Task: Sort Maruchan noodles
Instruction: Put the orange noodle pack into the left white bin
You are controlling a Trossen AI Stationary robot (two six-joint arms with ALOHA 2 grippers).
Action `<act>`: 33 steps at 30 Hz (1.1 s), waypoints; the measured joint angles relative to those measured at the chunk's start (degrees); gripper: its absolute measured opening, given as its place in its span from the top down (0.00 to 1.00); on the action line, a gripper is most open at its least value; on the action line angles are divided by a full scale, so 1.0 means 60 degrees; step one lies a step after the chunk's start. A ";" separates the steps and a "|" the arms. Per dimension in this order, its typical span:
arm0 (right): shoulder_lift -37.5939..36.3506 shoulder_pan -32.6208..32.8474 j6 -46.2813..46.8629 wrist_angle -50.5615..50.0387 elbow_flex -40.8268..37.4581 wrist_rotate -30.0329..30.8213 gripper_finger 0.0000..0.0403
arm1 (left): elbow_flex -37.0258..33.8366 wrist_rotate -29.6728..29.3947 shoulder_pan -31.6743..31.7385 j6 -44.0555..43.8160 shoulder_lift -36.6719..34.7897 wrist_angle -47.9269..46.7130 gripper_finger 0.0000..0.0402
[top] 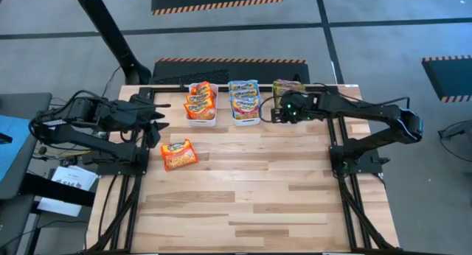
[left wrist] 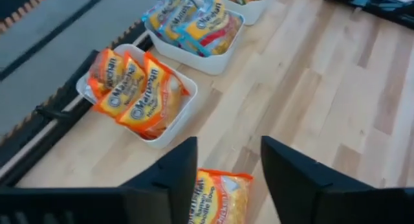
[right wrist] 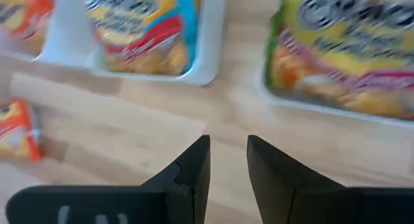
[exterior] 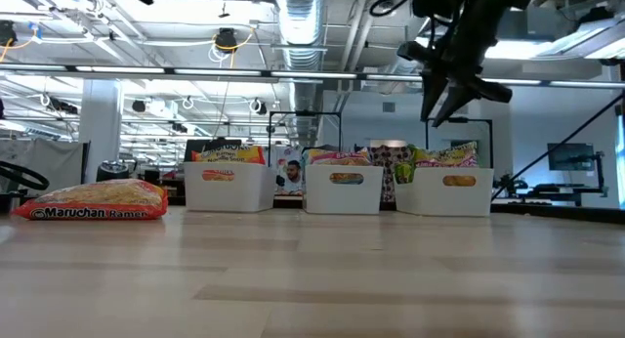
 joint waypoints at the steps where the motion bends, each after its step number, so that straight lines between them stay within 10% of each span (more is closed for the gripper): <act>1: 0.0000 0.0145 0.0100 0.0027 0.0000 0.0004 0.69 | 0.0000 -0.0160 0.0000 0.0012 0.0000 -0.0026 0.58; 8: 0.0004 0.1102 0.0321 0.0781 0.0000 0.0247 0.69 | 0.0000 -0.1042 0.0004 -0.0310 -0.0004 -0.0533 0.46; 33: 0.0007 0.1883 -0.1055 0.3184 0.0000 -0.0783 0.69 | -0.3092 0.1658 0.0001 -0.3494 0.0204 -0.0549 0.47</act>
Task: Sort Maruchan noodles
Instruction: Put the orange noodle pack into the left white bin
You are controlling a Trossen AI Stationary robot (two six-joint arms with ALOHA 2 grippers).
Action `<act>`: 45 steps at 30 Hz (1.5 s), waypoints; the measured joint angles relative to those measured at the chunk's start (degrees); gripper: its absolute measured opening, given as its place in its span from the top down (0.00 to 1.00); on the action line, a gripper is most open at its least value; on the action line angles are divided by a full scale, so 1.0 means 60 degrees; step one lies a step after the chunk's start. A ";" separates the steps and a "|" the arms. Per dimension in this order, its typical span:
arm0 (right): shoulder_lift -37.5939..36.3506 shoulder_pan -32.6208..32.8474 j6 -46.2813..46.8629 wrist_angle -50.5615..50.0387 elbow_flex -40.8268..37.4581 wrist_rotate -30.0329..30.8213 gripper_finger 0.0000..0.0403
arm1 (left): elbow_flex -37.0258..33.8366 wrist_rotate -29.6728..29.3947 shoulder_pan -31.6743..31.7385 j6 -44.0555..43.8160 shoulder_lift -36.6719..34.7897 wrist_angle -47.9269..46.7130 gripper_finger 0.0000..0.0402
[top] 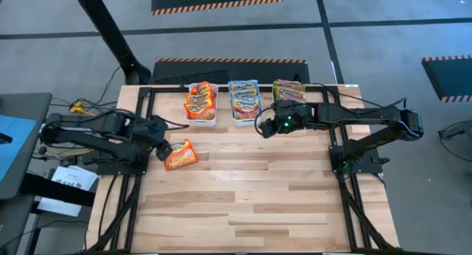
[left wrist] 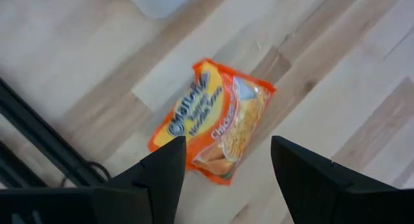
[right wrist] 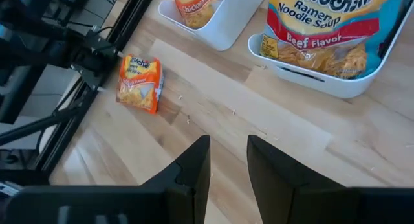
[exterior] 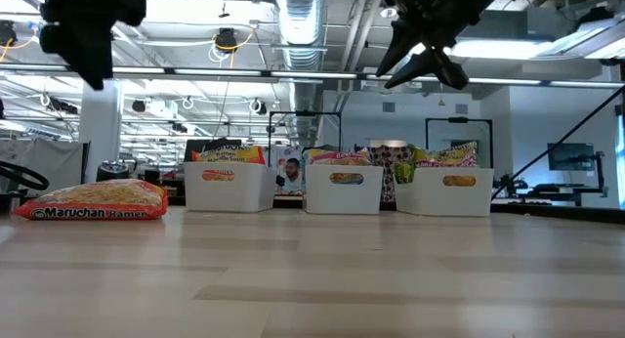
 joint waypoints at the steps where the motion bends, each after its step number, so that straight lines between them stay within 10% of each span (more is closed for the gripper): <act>1: 0.0000 0.0000 -0.0113 -0.0004 0.0000 -0.0004 0.69 | -0.0196 0.0114 0.0003 -0.0034 -0.0008 0.0118 0.47; 16: 0.0000 0.0000 -0.0477 -0.0034 0.0000 -0.0017 0.69 | -0.2236 0.0414 -0.0001 -0.0535 0.1214 0.2454 0.47; 45: 0.0000 0.0504 -0.1144 -0.0157 0.0000 -0.0022 0.69 | -0.2291 0.1867 0.1387 -0.0564 0.5908 0.3882 0.47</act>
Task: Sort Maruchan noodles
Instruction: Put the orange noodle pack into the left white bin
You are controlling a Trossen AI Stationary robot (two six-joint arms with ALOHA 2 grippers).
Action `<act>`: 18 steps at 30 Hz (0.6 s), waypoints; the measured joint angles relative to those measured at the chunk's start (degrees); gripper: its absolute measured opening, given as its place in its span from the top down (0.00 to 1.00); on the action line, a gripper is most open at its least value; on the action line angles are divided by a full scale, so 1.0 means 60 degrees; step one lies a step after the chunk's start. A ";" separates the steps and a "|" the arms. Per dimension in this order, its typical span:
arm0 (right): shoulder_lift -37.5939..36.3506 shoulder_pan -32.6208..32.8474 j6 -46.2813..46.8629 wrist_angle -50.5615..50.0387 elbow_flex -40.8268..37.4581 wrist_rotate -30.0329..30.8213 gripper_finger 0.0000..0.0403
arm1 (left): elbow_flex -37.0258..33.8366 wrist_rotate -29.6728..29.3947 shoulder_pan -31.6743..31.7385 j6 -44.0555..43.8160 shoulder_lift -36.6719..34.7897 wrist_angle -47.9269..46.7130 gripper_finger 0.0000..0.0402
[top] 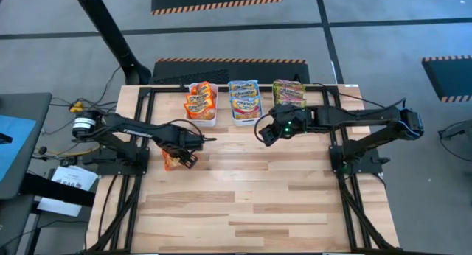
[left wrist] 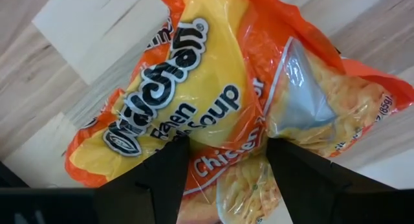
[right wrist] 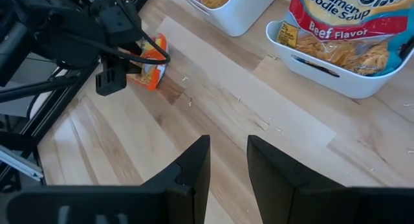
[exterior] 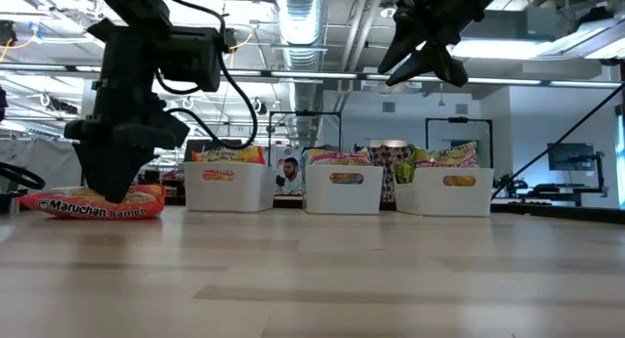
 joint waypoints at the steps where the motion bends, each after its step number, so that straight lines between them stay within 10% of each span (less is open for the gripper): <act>1: 0.0000 -0.0004 0.0000 -0.0003 0.0000 -0.0002 0.69 | 0.0003 0.0000 0.0000 0.0004 0.0057 0.0010 0.47; 18: 0.0000 -0.0008 -0.0076 -0.0018 0.0000 0.0026 0.69 | 0.0006 0.0054 0.0002 0.0661 0.0137 0.0453 0.98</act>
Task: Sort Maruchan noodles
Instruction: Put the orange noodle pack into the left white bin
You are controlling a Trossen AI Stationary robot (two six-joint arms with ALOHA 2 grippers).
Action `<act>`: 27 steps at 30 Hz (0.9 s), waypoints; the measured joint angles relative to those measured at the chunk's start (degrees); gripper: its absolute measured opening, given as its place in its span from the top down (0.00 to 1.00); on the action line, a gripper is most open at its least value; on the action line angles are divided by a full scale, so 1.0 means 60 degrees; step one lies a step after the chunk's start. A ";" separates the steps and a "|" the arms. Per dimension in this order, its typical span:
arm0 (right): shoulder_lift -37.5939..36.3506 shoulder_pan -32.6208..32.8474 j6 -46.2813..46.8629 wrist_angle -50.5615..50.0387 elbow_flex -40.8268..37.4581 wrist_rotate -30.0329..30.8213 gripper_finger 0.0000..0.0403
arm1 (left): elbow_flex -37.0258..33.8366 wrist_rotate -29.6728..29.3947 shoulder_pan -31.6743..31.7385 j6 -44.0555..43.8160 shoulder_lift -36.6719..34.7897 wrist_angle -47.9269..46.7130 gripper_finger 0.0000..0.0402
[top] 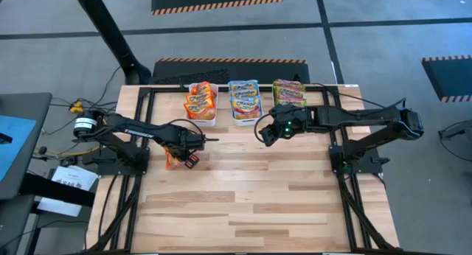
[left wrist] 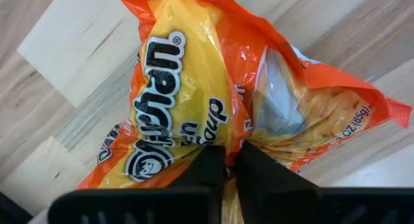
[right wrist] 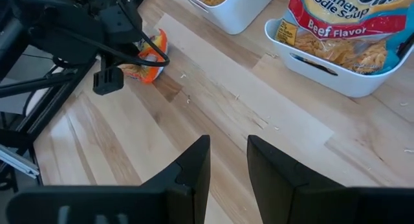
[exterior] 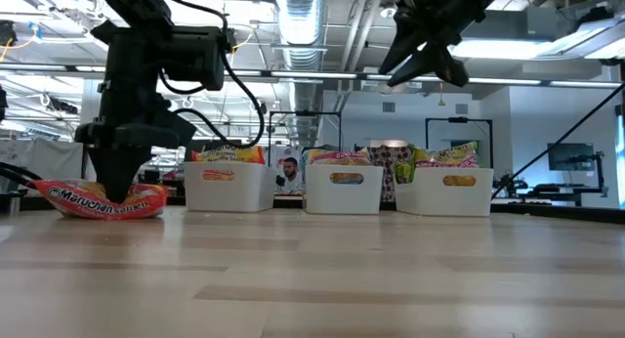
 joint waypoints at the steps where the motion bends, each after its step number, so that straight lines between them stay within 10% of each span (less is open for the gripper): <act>1: 0.0000 0.0000 0.0000 -0.0027 0.0000 0.0003 0.69 | 0.0065 -0.0008 -0.0009 0.0015 0.0002 -0.0040 0.98; 27: 0.0000 0.0000 -0.0004 -0.0161 0.0000 0.0025 0.69 | 0.3880 -0.3209 -0.1321 0.0969 0.0010 -0.2346 1.00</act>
